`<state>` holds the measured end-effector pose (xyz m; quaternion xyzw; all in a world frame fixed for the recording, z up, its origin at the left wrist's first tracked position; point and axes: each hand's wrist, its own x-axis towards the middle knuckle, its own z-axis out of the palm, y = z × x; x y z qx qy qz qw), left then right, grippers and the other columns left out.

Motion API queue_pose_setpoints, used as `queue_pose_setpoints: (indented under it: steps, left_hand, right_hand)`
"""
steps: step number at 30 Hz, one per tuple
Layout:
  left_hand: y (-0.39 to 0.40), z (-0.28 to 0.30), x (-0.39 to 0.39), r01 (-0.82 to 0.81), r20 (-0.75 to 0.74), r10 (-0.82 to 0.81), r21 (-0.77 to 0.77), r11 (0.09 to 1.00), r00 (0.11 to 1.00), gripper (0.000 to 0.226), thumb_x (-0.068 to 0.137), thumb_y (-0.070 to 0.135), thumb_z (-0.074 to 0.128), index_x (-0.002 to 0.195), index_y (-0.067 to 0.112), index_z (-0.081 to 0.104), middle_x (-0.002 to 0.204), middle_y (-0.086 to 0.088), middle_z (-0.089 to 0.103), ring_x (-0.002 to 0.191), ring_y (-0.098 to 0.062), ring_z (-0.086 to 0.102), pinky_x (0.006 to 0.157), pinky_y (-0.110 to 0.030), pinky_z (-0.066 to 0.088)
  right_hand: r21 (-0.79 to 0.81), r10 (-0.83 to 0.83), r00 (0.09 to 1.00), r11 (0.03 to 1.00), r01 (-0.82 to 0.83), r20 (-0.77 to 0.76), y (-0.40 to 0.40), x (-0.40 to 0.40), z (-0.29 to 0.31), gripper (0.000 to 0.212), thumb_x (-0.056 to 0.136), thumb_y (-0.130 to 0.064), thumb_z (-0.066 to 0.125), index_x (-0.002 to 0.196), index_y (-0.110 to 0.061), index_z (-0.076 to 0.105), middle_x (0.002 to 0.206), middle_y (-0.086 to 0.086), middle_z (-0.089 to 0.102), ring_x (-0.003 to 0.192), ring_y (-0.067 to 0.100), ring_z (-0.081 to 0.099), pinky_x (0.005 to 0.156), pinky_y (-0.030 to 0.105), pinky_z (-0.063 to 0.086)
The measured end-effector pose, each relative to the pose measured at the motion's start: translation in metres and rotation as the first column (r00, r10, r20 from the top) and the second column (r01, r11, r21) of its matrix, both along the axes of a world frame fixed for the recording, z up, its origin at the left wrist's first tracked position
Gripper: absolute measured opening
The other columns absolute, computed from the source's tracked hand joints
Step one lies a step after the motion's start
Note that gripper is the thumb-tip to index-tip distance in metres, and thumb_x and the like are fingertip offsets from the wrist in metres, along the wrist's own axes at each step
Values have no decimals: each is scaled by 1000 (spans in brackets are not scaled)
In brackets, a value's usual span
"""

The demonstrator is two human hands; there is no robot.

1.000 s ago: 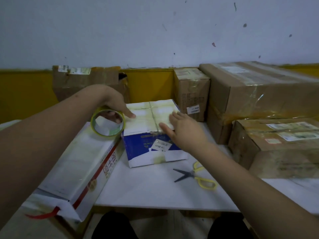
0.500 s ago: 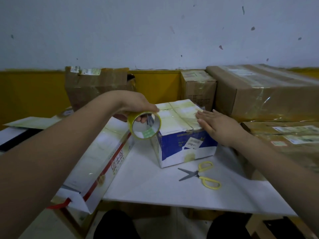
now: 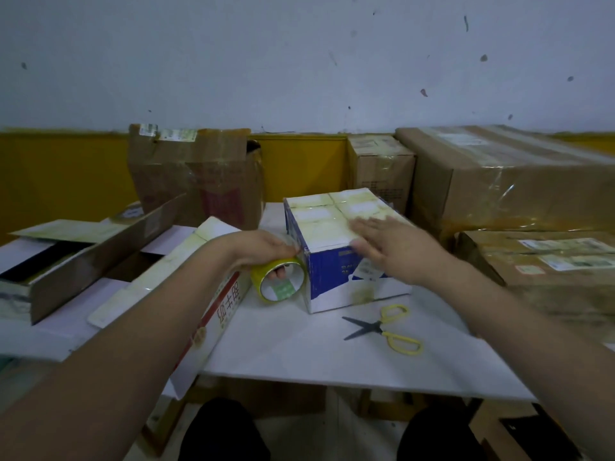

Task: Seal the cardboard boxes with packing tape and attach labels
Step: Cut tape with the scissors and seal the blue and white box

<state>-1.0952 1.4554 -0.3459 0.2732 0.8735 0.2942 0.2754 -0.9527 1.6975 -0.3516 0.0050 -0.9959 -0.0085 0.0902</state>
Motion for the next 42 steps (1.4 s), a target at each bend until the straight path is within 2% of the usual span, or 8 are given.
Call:
queue_pose_setpoints:
  steps: [10, 14, 16, 23, 30, 34, 40, 42]
  left_hand:
    - [-3, -28, 15, -272, -85, 305, 269, 924, 949, 53, 88, 65, 60, 85, 13, 70, 90, -1, 71, 85, -16, 68, 74, -30, 51]
    - [-8, -35, 32, -462, 140, 460, 507, 728, 877, 46, 83, 65, 65, 79, 20, 59, 89, 1, 63, 92, -21, 64, 91, -43, 51]
    - [-8, -42, 43, -469, 222, 427, 593, 655, 877, 44, 77, 68, 67, 86, 25, 61, 99, 1, 67, 105, -23, 64, 95, -49, 51]
    - [0, -100, 73, -581, 571, 107, 796, 171, 814, 53, 80, 37, 78, 129, 24, 61, 128, -6, 68, 120, -25, 64, 98, -44, 52]
    - [47, -97, 95, -751, 724, 208, 651, 109, 658, 41, 92, 51, 61, 120, 21, 67, 121, -6, 72, 108, -24, 69, 98, -44, 54]
    - [48, -46, 59, -664, 540, 458, 729, 164, 706, 68, 70, 68, 64, 122, 25, 66, 115, -1, 73, 104, -24, 70, 95, -47, 55]
    - [59, 32, 36, -467, 98, 603, 734, 494, 792, 40, 85, 39, 53, 113, 14, 68, 122, -12, 62, 108, -30, 61, 96, -41, 51]
    - [73, 35, 34, -400, -27, 606, 727, 558, 795, 36, 86, 38, 47, 103, 16, 69, 122, -15, 63, 111, -34, 60, 99, -43, 49]
  right_hand:
    - [-382, -250, 968, 893, 237, 17, 1, 0, 16, 67, 96, -66, 38, 145, -21, 48, 153, 1, 43, 137, 24, 43, 108, 42, 40]
    - [-944, -396, 878, 76, 322, 268, 25, 3, 5, 60, 89, -44, 70, 142, -26, 49, 115, 0, 67, 95, 20, 68, 69, 36, 57]
    - [-937, -400, 853, -48, 346, 336, 32, 1, -2, 51, 87, -46, 72, 128, -19, 58, 99, 3, 73, 88, 20, 70, 68, 36, 57]
    - [-944, -350, 877, -78, 322, 328, 46, 3, -13, 40, 88, -47, 70, 117, -20, 63, 108, 5, 74, 103, 24, 68, 96, 50, 53]
    - [-942, -319, 891, -198, 271, 323, 44, 4, -13, 34, 93, -40, 65, 120, -20, 64, 110, 8, 75, 105, 27, 69, 91, 50, 55]
    - [-926, -332, 888, -311, 215, 318, 25, -8, -22, 28, 98, -34, 59, 119, -16, 65, 109, 10, 74, 103, 26, 70, 84, 45, 58]
    - [-973, -461, 885, 172, 152, 57, -8, -18, 2, 27, 105, -31, 45, 122, -23, 65, 120, 1, 67, 94, 16, 64, 71, 30, 49]
    - [-989, -441, 898, 135, 57, -9, -19, -21, 22, 35, 104, -47, 38, 110, -27, 67, 112, 1, 71, 99, 19, 66, 77, 32, 50]
